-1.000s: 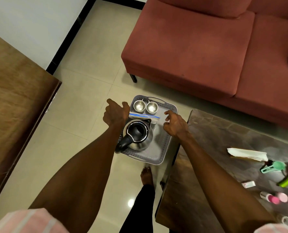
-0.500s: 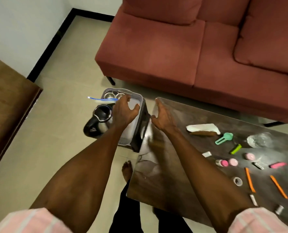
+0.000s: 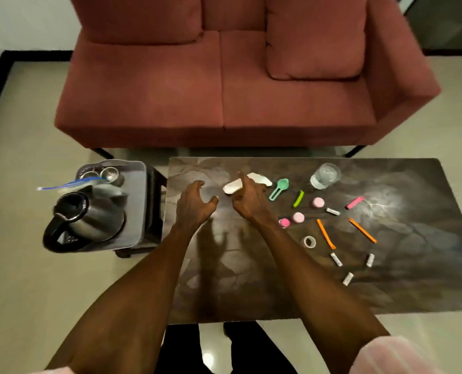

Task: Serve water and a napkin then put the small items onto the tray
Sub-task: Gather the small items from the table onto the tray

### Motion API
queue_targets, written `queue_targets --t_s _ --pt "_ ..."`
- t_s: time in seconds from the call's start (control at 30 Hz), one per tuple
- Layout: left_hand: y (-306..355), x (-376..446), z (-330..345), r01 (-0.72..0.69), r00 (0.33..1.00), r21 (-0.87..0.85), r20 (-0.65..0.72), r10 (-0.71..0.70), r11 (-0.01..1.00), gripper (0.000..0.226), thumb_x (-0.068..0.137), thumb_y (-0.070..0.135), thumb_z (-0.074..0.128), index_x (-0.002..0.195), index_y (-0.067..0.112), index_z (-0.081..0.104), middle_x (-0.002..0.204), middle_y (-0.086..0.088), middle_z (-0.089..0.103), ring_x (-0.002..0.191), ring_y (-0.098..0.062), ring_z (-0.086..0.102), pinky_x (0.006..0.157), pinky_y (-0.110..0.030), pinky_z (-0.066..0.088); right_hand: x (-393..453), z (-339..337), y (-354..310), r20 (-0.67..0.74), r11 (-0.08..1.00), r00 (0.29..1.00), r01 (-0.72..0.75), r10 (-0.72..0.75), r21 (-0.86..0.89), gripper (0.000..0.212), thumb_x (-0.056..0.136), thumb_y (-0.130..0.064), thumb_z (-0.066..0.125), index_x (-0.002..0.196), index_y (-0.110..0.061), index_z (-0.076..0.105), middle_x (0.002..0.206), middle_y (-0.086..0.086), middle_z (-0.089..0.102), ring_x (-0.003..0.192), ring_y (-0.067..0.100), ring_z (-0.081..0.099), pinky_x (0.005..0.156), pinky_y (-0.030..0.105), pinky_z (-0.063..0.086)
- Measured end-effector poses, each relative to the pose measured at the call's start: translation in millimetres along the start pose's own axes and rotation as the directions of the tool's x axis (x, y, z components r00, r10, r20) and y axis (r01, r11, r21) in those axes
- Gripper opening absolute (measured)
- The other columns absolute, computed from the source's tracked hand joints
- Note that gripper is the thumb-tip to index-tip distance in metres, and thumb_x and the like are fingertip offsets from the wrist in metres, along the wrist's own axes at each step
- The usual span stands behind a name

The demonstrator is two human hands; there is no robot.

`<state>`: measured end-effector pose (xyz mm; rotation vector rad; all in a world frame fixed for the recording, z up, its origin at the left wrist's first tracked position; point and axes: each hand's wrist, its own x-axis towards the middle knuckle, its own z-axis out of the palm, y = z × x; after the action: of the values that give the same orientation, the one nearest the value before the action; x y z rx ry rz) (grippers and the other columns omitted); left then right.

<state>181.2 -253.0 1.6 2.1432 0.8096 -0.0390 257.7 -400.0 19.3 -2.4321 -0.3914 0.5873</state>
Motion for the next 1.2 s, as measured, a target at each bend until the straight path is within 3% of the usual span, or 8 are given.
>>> queue_targets --t_s 0.1,0.17,0.27,0.47,0.67,0.77,1.03,1.2 --pt "9 -8 36 -0.007 0.996 0.062 0.085 0.002 0.998 0.063 0.078 0.039 0.073 0.133 0.016 0.051 0.134 -0.006 0.057 0.121 -0.027 0.054 0.102 -0.043 0.045 -10 -8 41 -0.052 0.999 0.997 -0.053 0.053 -0.001 0.067 0.077 -0.013 0.063 0.142 -0.01 0.045 0.135 0.017 0.054 0.128 0.034 0.048 0.103 0.041 0.042" --pt "15 -14 63 -0.006 0.988 0.1 0.154 -0.009 0.995 0.063 0.08 0.039 0.074 0.134 0.017 0.05 0.136 -0.005 0.055 0.123 -0.027 0.052 0.104 -0.042 0.044 -18 -14 66 -0.08 0.992 0.989 -0.123 0.122 0.002 0.07 0.077 -0.013 0.065 0.143 -0.005 0.042 0.129 0.023 0.057 0.119 0.04 0.052 0.097 0.043 0.045" --pt "28 -20 102 -0.03 0.968 0.142 0.249 -0.007 0.989 0.066 0.079 0.043 0.073 0.136 0.019 0.049 0.138 -0.004 0.054 0.125 -0.026 0.051 0.104 -0.042 0.043 -31 -23 103 -0.096 0.976 0.971 -0.22 0.219 0.001 0.075 0.079 -0.021 0.062 0.148 -0.007 0.037 0.132 0.023 0.056 0.12 0.04 0.052 0.098 0.043 0.043" --pt "66 -28 183 -0.178 0.904 0.168 0.417 0.094 0.97 0.062 0.079 0.042 0.074 0.131 0.018 0.052 0.131 -0.003 0.058 0.123 -0.026 0.052 0.102 -0.039 0.044 -53 -41 197 -0.172 0.912 0.897 -0.408 0.408 0.038 0.076 0.07 -0.032 0.061 0.141 -0.013 0.045 0.131 0.017 0.057 0.121 0.039 0.052 0.099 0.044 0.046" --pt "102 -28 273 -0.315 0.851 0.186 0.489 0.191 0.931 0.039 0.079 0.039 0.072 0.111 0.017 0.065 0.118 -0.007 0.065 0.114 -0.03 0.058 0.095 -0.037 0.047 -66 -70 287 -0.195 0.831 0.812 -0.556 0.55 0.029 0.074 0.077 -0.026 0.065 0.145 -0.014 0.04 0.132 0.017 0.057 0.12 0.041 0.053 0.099 0.045 0.045" --pt "125 -28 314 -0.223 0.871 0.249 0.485 0.078 0.942 0.027 0.085 0.039 0.064 0.095 0.014 0.066 0.11 -0.014 0.065 0.11 -0.035 0.059 0.087 -0.038 0.048 -63 -83 333 -0.219 0.821 0.803 -0.571 0.554 -0.016 0.067 0.078 -0.02 0.063 0.142 -0.009 0.044 0.132 0.017 0.057 0.12 0.04 0.052 0.098 0.045 0.045" --pt "145 -25 421 -0.018 0.865 0.219 0.492 -0.095 0.976 0.041 0.084 0.029 0.071 0.114 0.002 0.065 0.121 -0.021 0.062 0.118 -0.038 0.055 0.098 -0.042 0.046 -24 -98 433 -0.295 0.809 0.791 -0.581 0.535 -0.089 0.047 0.078 -0.023 0.047 0.122 -0.012 0.057 0.115 0.018 0.062 0.107 0.042 0.057 0.091 0.049 0.05" --pt "126 -21 447 0.108 0.863 0.179 0.471 -0.182 0.978 0.02 0.072 0.035 0.076 0.079 0.018 0.068 0.091 -0.012 0.074 0.084 -0.036 0.071 0.074 -0.046 0.059 -11 -96 455 -0.319 0.807 0.801 -0.571 0.507 -0.15 0.032 0.087 -0.022 0.053 0.117 -0.016 0.058 0.113 0.012 0.061 0.103 0.038 0.059 0.086 0.046 0.051"
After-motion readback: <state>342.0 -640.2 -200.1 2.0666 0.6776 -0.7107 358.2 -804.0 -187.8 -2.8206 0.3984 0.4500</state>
